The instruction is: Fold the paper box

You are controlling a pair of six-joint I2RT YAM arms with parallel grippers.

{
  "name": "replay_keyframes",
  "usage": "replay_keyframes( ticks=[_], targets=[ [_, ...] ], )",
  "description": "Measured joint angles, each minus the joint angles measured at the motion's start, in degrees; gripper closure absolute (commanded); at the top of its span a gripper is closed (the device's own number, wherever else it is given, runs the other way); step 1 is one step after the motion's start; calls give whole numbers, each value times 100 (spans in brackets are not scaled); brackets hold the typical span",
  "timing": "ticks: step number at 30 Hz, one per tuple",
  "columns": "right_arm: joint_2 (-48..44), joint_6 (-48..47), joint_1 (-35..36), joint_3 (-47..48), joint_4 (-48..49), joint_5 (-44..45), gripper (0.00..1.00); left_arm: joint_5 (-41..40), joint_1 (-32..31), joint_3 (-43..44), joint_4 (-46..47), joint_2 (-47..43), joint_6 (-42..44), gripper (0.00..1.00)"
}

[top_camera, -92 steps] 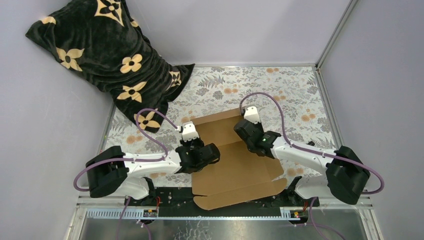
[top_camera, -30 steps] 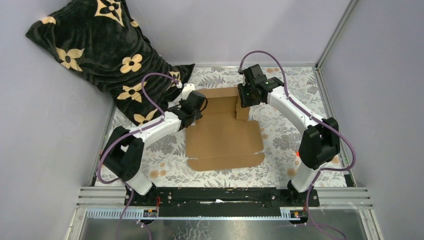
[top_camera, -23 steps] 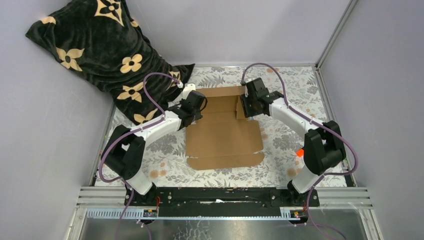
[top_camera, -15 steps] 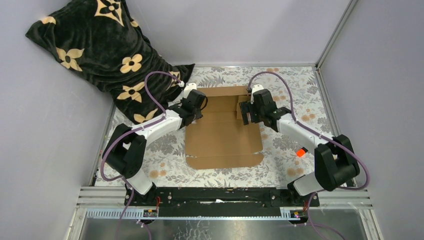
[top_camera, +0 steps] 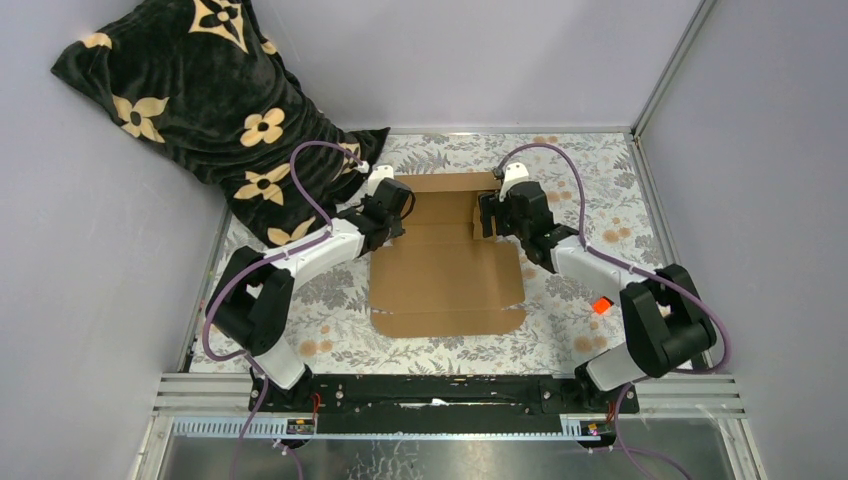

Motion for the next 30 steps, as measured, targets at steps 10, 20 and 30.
replay_keyframes(
  ticks=[10,20,30],
  targets=[
    [946,122,-109,42,610,24,38,46,81,4,9,90,109,67],
    [1062,24,-127,74,1631,68,88,149,184,116,39,254,267,67],
    [1696,-52,-157,752,1596,372,96,260,291,116,157,343,334,67]
  ],
)
